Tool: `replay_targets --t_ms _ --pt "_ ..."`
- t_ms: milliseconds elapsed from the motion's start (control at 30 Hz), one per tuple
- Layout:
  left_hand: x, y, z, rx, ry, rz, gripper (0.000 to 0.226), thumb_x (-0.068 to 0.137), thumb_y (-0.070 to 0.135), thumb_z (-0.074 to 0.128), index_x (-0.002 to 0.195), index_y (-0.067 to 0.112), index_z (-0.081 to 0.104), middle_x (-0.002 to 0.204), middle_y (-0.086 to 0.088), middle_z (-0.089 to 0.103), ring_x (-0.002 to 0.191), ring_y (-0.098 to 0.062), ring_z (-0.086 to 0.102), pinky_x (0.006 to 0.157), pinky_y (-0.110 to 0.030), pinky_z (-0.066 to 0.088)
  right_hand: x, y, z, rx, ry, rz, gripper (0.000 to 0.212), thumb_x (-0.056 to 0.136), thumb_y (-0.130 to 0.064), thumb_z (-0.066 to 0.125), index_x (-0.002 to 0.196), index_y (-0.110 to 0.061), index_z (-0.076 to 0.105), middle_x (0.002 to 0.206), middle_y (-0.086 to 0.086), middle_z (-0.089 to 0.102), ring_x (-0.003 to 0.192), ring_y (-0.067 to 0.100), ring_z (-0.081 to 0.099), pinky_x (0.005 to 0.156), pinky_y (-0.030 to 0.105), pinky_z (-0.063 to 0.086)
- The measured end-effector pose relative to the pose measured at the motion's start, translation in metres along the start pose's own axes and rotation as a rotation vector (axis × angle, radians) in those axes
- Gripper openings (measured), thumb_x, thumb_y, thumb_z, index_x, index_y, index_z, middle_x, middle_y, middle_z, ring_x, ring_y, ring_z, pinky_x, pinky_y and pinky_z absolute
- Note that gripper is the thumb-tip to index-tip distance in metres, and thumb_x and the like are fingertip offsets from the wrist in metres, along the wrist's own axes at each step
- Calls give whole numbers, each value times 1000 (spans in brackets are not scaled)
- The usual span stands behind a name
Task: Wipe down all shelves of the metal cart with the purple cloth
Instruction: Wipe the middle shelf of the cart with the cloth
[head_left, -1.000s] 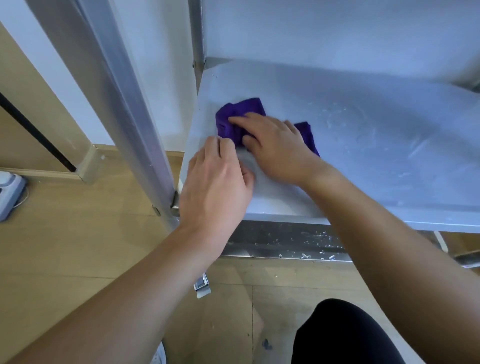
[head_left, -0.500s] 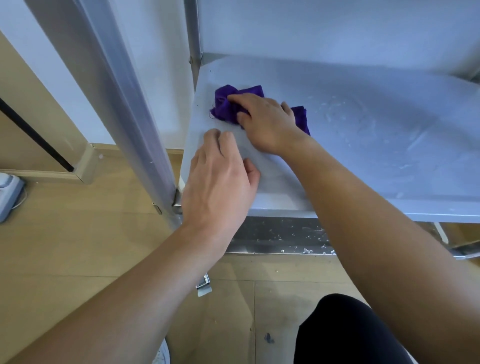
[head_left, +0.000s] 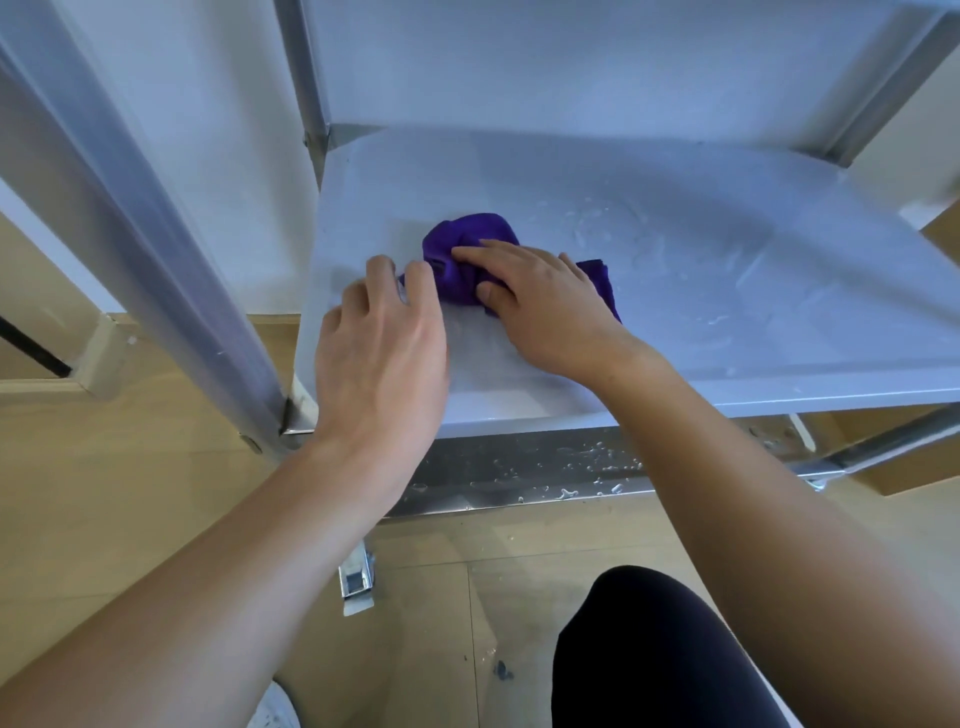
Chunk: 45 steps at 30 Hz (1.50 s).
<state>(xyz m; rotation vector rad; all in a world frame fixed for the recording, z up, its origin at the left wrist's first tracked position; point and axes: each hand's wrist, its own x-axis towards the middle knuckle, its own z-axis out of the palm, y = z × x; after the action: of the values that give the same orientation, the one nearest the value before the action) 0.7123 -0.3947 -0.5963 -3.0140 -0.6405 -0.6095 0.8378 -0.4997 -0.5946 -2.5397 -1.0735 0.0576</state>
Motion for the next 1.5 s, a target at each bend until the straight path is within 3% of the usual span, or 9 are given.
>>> replay_targets --t_ms 167,433,900,1133,1300,1500 --pt "2 19 -3 -200 41 90 20 84 6 56 104 3 55 100 -15 56 82 -36 58 63 -40 41 -18 11 -6 -6 24 43 43 102 -28 38 141 -42 41 153 -13 37 142 12 29 117 45 19" --pt "7 32 16 -336 42 42 28 83 4 55 110 1 51 106 -18 51 93 -38 54 74 -45 47 -14 17 -3 -19 47 41 42 102 -29 37 141 -43 40 152 -13 37 142 15 30 116 48 18" --pt "6 31 17 -357 17 23 21 89 12 54 110 7 51 110 -10 49 94 -28 53 70 -34 46 154 47 -8 -49 -24 225 45 102 -30 30 145 -42 34 145 1 48 135 28 39 112 43 24" --pt "7 31 16 -355 28 23 20 87 10 56 106 6 51 105 -12 51 91 -30 54 66 -35 43 76 34 -9 -32 -48 115 45 100 -26 35 143 -39 39 144 -5 48 132 25 43 110 44 27" --pt "8 36 18 -355 38 40 24 83 7 55 107 4 52 101 -16 51 87 -35 56 71 -40 46 -26 15 -4 -99 71 88 43 102 -28 36 143 -40 38 147 -13 41 137 19 35 115 48 21" --pt "6 38 20 -320 25 64 20 84 8 55 104 3 52 101 -16 51 88 -34 56 76 -40 48 28 26 1 -77 106 163 43 101 -27 33 141 -40 41 144 -13 45 134 23 39 113 51 23"
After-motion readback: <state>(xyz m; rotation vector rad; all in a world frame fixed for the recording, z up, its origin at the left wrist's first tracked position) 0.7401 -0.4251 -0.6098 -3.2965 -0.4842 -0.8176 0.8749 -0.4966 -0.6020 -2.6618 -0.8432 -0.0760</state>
